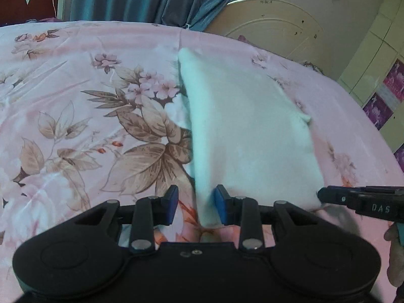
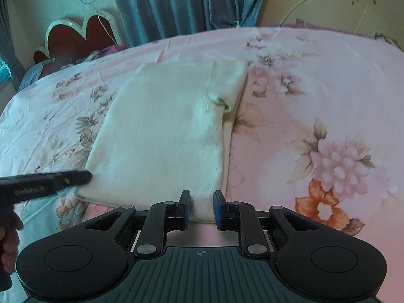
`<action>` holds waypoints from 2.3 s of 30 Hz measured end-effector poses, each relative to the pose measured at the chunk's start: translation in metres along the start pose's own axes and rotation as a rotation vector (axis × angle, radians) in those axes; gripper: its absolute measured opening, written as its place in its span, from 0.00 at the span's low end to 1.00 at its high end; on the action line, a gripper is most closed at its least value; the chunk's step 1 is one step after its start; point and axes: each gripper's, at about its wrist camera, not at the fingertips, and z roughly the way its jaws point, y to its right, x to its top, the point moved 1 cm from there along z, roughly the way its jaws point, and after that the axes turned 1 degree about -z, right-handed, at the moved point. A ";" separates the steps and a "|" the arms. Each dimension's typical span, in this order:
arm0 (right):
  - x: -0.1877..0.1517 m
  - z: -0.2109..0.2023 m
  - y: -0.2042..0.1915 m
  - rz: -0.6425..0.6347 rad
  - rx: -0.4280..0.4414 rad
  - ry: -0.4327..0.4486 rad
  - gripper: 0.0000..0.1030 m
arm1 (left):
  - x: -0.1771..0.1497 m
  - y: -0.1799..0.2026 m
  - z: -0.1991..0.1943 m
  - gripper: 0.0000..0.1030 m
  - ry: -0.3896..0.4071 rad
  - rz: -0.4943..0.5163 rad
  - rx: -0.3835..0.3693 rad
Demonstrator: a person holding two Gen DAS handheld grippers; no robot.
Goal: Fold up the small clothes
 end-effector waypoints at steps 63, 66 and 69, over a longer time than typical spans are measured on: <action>0.086 0.064 0.105 0.409 0.330 -0.004 0.48 | 0.077 -0.024 0.054 0.73 -0.019 -0.276 -0.159; 0.092 0.064 0.102 0.337 0.293 0.015 0.44 | 0.077 -0.032 0.060 0.68 -0.028 -0.315 -0.170; 0.091 0.063 0.097 0.349 0.278 0.012 0.44 | 0.076 -0.037 0.061 0.64 -0.024 -0.345 -0.200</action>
